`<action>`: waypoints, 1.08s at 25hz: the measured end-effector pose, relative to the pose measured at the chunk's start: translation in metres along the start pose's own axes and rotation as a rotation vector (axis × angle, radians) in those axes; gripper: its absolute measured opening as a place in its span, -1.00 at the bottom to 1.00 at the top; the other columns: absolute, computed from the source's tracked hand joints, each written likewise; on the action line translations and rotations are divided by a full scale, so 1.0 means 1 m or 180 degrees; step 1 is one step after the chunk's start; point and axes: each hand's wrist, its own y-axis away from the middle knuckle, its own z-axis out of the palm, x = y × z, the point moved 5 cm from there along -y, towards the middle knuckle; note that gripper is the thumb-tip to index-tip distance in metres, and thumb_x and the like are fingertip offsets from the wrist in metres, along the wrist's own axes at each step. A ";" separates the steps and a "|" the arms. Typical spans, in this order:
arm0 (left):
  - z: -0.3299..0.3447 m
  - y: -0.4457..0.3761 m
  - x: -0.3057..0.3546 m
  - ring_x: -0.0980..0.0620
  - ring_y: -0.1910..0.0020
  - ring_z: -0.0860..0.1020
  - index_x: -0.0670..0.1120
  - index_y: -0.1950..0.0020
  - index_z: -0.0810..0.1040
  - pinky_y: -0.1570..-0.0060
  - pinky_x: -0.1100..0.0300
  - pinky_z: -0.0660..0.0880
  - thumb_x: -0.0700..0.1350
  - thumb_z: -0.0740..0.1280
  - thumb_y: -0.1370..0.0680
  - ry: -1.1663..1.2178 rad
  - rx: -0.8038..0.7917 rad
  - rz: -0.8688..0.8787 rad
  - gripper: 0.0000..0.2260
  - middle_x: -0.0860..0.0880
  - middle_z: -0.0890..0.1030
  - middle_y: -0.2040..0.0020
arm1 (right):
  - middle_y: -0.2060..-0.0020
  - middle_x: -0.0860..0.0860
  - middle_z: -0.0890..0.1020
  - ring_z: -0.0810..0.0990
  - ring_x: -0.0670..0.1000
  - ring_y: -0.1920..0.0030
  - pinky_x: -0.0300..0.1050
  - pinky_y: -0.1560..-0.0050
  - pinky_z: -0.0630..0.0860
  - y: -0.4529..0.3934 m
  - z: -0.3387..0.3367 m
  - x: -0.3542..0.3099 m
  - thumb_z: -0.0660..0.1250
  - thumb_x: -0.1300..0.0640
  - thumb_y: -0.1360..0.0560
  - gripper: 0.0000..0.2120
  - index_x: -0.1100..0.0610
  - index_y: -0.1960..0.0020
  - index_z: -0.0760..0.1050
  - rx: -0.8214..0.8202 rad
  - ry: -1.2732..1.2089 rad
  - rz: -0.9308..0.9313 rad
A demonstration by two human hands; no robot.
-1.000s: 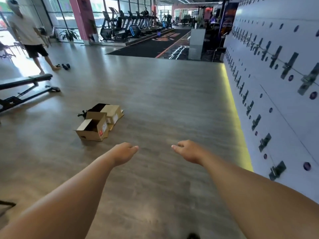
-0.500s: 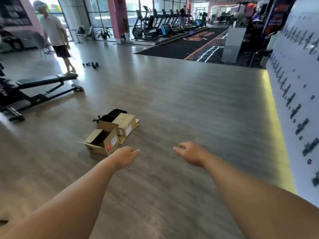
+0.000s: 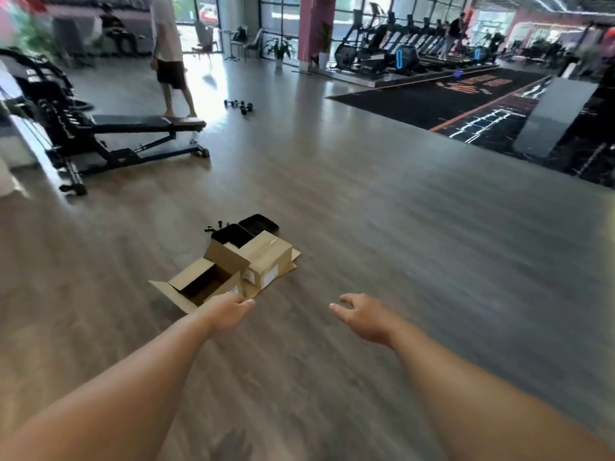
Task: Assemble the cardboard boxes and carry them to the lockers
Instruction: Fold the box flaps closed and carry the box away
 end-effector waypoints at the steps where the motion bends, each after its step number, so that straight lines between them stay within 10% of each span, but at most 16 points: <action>1: -0.011 -0.020 0.004 -0.07 -0.38 0.43 -0.04 -0.45 0.46 -0.37 0.00 0.39 0.20 0.13 -0.66 -0.0012 0.0037 -0.0040 -0.52 -0.06 0.46 -0.43 | -0.52 0.03 0.40 0.38 0.08 -0.50 -0.02 -0.48 0.31 -0.028 -0.010 -0.006 0.17 -0.38 -0.55 -0.26 0.07 -0.56 0.33 -0.0049 -0.0029 -0.0015; 16: -0.133 -0.256 -0.009 -0.07 -0.33 0.47 -0.07 -0.36 0.53 -0.31 0.06 0.38 0.16 0.11 -0.67 0.0372 0.0437 -0.1119 -0.57 -0.07 0.54 -0.34 | -0.51 0.04 0.39 0.36 0.11 -0.49 0.02 -0.46 0.32 -0.406 -0.086 -0.151 0.14 -0.29 -0.63 -0.37 0.04 -0.58 0.29 -0.1090 0.0454 -0.0870; 27: -0.152 -0.388 -0.144 -0.02 -0.12 0.56 -0.04 -0.12 0.60 -0.14 0.06 0.48 0.13 0.15 -0.67 0.1091 0.0583 -0.1698 -0.67 -0.02 0.62 -0.12 | -0.45 0.07 0.47 0.47 0.10 -0.40 0.06 -0.37 0.46 -0.589 0.022 -0.241 0.17 -0.29 -0.62 -0.36 0.05 -0.56 0.31 -0.1560 0.0960 -0.0979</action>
